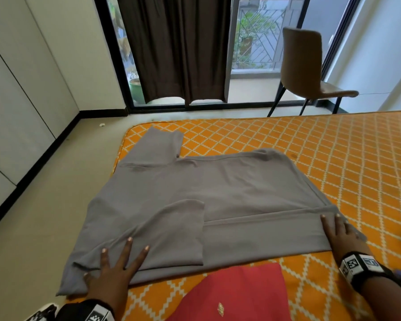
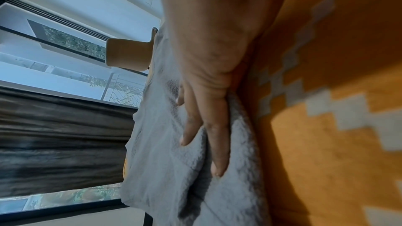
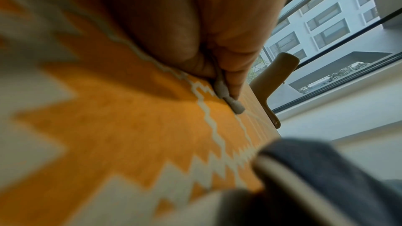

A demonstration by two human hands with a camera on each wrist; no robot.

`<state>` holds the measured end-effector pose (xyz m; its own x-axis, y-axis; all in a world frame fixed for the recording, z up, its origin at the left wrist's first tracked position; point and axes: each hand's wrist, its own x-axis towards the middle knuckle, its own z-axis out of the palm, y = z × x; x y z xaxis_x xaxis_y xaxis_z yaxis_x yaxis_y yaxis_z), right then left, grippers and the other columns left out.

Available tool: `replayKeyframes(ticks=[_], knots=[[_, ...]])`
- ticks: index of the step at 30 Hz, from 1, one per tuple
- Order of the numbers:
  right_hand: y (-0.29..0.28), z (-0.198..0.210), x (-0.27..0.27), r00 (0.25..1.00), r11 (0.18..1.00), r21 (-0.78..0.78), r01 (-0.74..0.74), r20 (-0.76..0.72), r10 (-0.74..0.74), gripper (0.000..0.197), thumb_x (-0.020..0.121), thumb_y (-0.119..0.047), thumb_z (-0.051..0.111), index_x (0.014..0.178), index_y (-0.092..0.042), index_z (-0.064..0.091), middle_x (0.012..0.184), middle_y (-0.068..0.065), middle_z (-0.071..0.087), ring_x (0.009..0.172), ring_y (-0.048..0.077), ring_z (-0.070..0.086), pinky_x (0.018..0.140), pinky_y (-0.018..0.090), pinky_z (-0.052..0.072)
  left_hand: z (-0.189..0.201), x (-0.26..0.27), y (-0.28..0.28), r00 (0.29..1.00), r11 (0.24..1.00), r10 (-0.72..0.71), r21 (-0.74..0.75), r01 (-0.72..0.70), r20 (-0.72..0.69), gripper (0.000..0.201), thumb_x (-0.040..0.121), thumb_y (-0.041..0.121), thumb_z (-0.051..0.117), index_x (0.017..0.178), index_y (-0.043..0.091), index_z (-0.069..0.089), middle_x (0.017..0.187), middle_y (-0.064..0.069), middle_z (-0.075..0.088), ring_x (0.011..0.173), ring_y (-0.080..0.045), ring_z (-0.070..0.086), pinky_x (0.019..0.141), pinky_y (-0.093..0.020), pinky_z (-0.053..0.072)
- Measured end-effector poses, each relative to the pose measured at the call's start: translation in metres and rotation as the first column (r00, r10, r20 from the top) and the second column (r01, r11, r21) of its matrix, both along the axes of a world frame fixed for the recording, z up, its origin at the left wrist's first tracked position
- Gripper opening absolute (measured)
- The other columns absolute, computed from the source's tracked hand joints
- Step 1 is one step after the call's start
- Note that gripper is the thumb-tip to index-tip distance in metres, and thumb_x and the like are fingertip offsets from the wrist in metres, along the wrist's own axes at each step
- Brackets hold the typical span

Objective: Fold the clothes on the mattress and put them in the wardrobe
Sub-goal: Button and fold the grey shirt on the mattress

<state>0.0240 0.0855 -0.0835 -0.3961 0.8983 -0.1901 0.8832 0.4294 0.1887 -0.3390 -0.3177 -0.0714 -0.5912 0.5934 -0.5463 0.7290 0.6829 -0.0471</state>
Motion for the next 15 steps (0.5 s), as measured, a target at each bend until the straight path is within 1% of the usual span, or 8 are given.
replayKeyframes(ticks=[4,6,8,10,12,13,14,15], knots=[[0.007,-0.002,0.015,0.999,1.000,0.008,0.026,0.030,-0.026,0.079,0.100,-0.025,0.036,0.150,-0.013,-0.025,0.160,0.010,-0.020,0.149,0.032,0.006,0.116,0.039,0.027,0.001,0.001,-0.006,0.997,0.997,-0.065,-0.053,0.062,-0.047,0.082,0.102,0.021,0.035,0.135,0.060,-0.029,0.151,0.012,-0.040,0.145,-0.045,-0.015,0.103,-0.071,0.026],[0.009,-0.002,0.020,0.997,0.998,0.013,0.058,0.043,-0.059,0.074,0.100,-0.029,0.031,0.152,-0.015,-0.020,0.162,0.011,-0.010,0.147,0.032,0.012,0.115,0.042,0.026,0.005,-0.004,-0.008,0.994,0.990,-0.109,-0.091,0.107,-0.013,0.084,0.098,0.019,0.037,0.138,0.058,-0.026,0.147,0.012,-0.043,0.144,-0.047,-0.016,0.104,-0.071,0.026],[0.010,-0.001,0.027,0.992,0.992,-0.002,0.127,0.025,-0.127,0.069,0.100,-0.033,0.024,0.151,-0.022,-0.020,0.160,0.016,0.003,0.144,0.033,0.019,0.112,0.045,0.030,0.012,-0.014,-0.010,0.988,0.986,-0.133,-0.093,0.140,0.073,0.094,0.088,0.016,0.042,0.135,0.060,-0.027,0.147,0.014,-0.043,0.143,-0.049,-0.018,0.106,-0.069,0.027],[0.008,-0.001,0.034,0.975,0.975,-0.038,0.218,-0.031,-0.219,0.064,0.101,-0.030,0.018,0.149,-0.029,-0.024,0.158,0.018,0.006,0.143,0.036,0.021,0.110,0.045,0.034,0.015,-0.026,-0.010,0.973,0.983,-0.155,-0.067,0.168,0.171,0.095,0.082,0.020,0.043,0.132,0.063,-0.026,0.152,0.010,-0.038,0.141,-0.051,-0.019,0.112,-0.064,0.019],[0.011,-0.004,0.040,0.950,0.950,-0.091,0.297,-0.069,-0.304,0.063,0.101,-0.024,0.016,0.150,-0.029,-0.024,0.158,0.019,0.004,0.144,0.037,0.018,0.112,0.044,0.034,0.016,-0.034,-0.008,0.963,0.986,-0.153,-0.037,0.165,0.222,0.089,0.084,0.025,0.043,0.138,0.056,-0.020,0.157,0.000,-0.031,0.143,-0.047,-0.017,0.117,-0.059,0.003],[0.011,-0.003,0.042,0.941,0.940,-0.098,0.328,-0.059,-0.334,0.065,0.101,-0.022,0.016,0.149,-0.026,-0.026,0.159,0.019,0.003,0.146,0.036,0.015,0.114,0.043,0.031,0.015,-0.035,-0.006,0.960,0.987,-0.148,-0.021,0.158,0.239,0.086,0.083,0.033,0.044,0.140,0.054,-0.018,0.158,-0.003,-0.028,0.146,-0.042,-0.013,0.117,-0.058,-0.003],[0.011,-0.002,0.044,0.928,0.927,-0.107,0.359,-0.064,-0.366,0.066,0.101,-0.021,0.018,0.148,-0.025,-0.029,0.160,0.019,0.000,0.147,0.036,0.013,0.116,0.043,0.028,0.018,-0.036,-0.003,0.959,0.990,-0.134,-0.013,0.142,0.248,0.085,0.079,0.044,0.042,0.142,0.053,-0.015,0.160,-0.003,-0.025,0.148,-0.038,-0.009,0.118,-0.057,-0.005],[0.009,-0.002,0.045,0.913,0.914,-0.119,0.388,-0.087,-0.398,0.069,0.101,-0.021,0.020,0.145,-0.025,-0.033,0.160,0.019,-0.002,0.148,0.035,0.013,0.116,0.042,0.025,0.018,-0.037,0.000,0.963,0.993,-0.113,0.002,0.117,0.246,0.086,0.076,0.056,0.040,0.146,0.051,-0.009,0.161,-0.003,-0.020,0.149,-0.035,-0.005,0.119,-0.055,-0.003]])
